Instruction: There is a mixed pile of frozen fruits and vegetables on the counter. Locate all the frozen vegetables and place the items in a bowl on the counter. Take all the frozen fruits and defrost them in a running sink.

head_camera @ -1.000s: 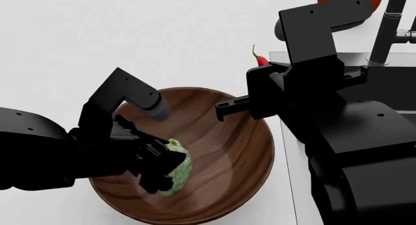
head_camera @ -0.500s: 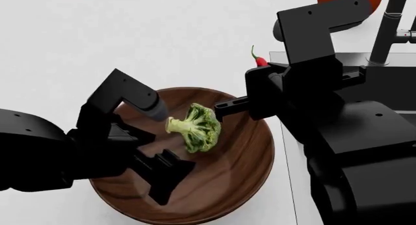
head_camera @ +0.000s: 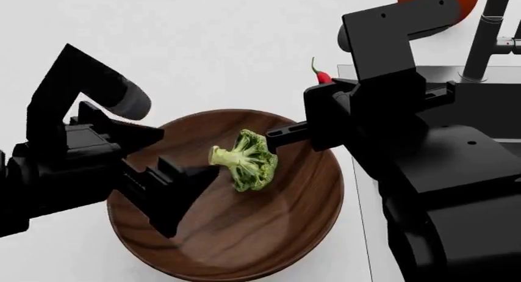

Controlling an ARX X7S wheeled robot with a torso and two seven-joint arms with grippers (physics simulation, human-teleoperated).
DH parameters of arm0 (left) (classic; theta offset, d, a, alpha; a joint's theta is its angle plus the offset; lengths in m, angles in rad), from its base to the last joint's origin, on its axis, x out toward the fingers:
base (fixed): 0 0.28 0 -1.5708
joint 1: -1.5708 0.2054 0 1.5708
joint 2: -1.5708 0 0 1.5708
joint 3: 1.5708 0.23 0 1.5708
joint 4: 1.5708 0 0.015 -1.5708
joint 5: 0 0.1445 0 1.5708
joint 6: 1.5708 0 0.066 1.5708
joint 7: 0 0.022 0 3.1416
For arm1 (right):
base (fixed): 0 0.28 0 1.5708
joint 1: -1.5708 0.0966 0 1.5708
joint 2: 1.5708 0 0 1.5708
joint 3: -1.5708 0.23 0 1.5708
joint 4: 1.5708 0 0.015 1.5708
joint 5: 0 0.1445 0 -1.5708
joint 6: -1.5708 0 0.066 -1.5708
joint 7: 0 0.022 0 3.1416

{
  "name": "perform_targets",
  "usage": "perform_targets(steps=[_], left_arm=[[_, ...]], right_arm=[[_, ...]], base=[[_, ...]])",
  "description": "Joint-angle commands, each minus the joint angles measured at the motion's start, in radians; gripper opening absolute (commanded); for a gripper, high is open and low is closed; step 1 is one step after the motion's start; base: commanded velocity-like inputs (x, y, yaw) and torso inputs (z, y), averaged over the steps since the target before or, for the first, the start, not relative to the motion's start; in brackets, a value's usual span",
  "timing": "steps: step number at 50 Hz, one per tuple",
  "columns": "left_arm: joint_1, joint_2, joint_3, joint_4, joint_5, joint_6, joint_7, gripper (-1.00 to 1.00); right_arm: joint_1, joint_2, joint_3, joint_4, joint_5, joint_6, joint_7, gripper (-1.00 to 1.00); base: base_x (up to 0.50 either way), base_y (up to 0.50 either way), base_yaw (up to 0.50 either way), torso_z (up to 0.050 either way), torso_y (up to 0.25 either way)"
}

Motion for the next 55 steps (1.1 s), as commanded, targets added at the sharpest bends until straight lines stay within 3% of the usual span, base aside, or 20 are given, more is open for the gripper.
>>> perform_targets(steps=[1, 15, 25, 55], left_arm=[[0.022, -0.168, -0.144, 0.256, -0.108, 0.057, -0.247, 1.00], [0.110, -0.378, -0.330, 0.461, -0.305, 0.180, -0.427, 1.00], [0.303, -0.456, -0.425, 0.552, -0.231, 0.282, -0.424, 1.00], [0.422, -0.508, -0.522, 0.585, -0.226, 0.373, -0.437, 1.00]], right_arm=[[0.006, 0.000, -0.013, 0.010, 0.003, -0.005, -0.006, -1.00], [0.017, 0.004, -0.019, 0.012, 0.010, -0.001, 0.003, -1.00], [0.014, 0.007, -0.010, 0.021, 0.013, -0.011, 0.010, -1.00], [0.013, 0.009, -0.007, 0.008, 0.038, 0.001, 0.025, -1.00]], base=[[0.00, 0.00, 0.00, 0.000, 0.000], [0.00, 0.00, 0.00, 0.000, 0.000], [0.00, 0.00, 0.00, 0.000, 0.000], [0.00, 0.00, 0.00, 0.000, 0.000]])
